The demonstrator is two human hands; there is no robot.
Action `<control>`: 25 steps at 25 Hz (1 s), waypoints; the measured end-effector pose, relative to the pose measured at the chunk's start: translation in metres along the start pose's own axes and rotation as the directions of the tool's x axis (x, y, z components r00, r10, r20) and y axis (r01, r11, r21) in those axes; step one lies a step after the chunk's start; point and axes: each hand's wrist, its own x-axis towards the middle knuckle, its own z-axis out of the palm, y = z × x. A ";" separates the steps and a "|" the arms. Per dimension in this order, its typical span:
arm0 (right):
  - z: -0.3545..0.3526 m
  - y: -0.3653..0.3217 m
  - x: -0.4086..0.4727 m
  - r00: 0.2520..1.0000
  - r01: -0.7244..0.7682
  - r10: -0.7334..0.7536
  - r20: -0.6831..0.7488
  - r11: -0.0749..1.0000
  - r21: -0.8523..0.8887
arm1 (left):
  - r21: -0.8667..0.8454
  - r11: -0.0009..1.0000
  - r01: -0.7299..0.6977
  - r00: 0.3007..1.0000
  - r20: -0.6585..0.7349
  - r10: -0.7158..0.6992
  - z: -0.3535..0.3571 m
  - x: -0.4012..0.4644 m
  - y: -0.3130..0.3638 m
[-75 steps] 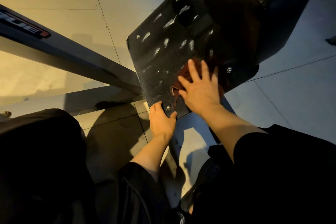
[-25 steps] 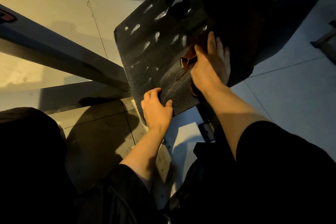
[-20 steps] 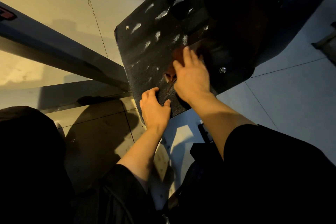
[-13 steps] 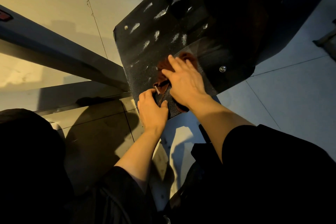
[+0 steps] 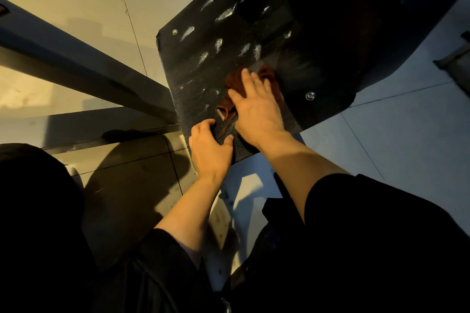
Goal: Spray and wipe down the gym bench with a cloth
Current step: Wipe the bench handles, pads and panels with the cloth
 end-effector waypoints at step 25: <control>0.038 -0.071 0.017 0.953 0.252 -0.246 0.177 0.968 -0.012 | 0.011 0.983 0.184 0.983 -0.026 -0.184 -0.027 0.001 -0.046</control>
